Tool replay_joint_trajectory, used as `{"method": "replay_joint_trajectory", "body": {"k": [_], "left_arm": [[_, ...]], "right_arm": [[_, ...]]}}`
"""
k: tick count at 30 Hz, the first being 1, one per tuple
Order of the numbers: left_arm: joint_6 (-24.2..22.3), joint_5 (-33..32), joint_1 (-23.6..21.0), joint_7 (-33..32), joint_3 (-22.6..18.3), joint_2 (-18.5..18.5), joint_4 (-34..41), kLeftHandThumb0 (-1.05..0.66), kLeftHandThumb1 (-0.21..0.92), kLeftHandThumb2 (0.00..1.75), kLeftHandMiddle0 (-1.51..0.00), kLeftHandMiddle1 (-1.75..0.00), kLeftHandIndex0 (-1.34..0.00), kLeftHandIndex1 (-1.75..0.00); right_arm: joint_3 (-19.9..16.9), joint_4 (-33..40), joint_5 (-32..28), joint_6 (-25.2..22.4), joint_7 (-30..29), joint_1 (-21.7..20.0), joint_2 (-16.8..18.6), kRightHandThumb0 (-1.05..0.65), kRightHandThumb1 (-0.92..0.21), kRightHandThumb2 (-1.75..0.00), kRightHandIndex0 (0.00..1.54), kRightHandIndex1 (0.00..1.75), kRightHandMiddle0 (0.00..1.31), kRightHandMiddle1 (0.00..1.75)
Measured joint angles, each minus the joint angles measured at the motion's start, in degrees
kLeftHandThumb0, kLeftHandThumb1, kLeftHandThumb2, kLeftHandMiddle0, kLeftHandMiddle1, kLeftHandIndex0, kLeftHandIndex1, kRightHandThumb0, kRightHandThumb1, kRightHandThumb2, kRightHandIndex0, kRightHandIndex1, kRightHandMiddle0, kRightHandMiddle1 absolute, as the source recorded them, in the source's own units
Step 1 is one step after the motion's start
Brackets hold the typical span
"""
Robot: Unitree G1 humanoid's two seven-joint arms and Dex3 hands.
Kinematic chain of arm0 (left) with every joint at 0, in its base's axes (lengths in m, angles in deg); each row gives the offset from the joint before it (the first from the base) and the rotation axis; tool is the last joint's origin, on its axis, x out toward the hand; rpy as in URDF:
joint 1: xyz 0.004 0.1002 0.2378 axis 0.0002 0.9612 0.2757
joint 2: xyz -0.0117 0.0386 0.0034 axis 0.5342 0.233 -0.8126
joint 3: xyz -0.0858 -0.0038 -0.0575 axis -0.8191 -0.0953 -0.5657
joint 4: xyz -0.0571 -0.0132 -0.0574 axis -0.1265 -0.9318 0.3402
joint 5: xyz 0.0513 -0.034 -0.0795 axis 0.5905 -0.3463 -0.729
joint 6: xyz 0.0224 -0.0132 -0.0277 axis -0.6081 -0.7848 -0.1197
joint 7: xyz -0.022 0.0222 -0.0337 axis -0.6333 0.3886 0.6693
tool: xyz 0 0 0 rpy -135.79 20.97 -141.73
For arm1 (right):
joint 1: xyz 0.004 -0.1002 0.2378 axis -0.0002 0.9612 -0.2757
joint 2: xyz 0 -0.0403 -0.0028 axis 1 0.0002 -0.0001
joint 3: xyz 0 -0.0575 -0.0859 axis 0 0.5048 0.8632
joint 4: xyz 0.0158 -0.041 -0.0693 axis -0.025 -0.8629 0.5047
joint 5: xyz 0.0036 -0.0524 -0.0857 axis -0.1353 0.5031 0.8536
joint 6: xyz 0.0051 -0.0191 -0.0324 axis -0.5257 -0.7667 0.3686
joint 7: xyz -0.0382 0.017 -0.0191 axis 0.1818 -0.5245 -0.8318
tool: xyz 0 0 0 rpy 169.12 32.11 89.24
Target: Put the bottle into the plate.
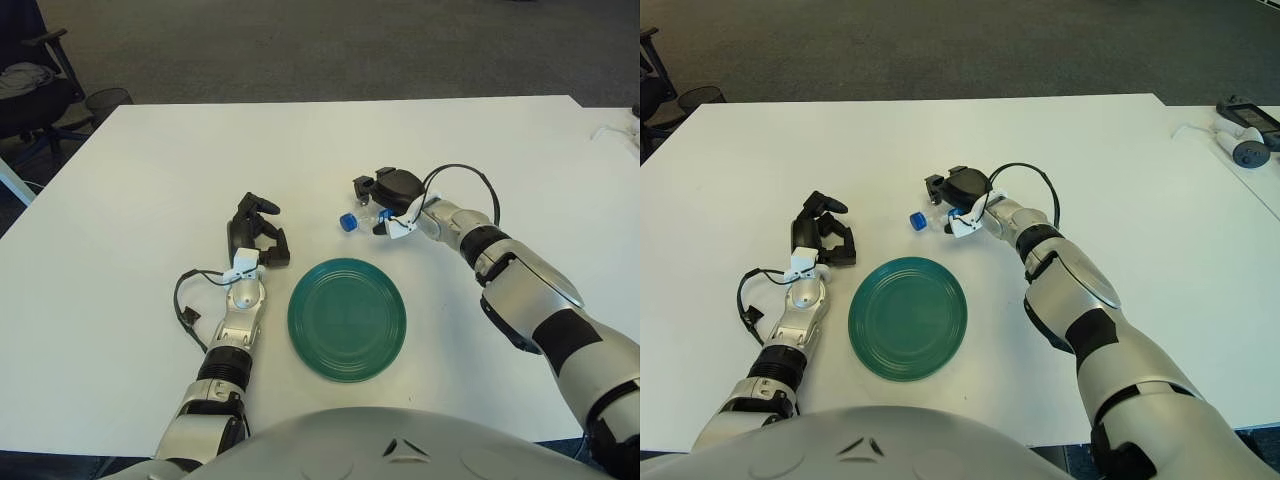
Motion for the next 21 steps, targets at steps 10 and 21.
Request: {"method": "replay_joint_trajectory", "body": {"k": [10,21], "left_arm": [[0.3,-0.5,-0.1,0.2,-0.2,0.0,-0.7,0.00,-0.04,1.69,-0.91,-1.64,-0.66,-1.75],[0.6,-0.8,-0.2,0.5,-0.4,-0.2,-0.9,0.00,-0.05,1.70,-0.92,-1.63,-0.67,-1.75]], "right_arm": [[-0.7,-0.5,-0.1,1.6,-2.3,0.5,0.1,0.00,0.08,-1.71,0.93,1.58,0.72,1.75],[-2.7,-0.6,-0.5,0.8,-4.0,1.4,0.3,0.00,0.03,-1.67,0.88,1.63,0.68,1.75]]}}
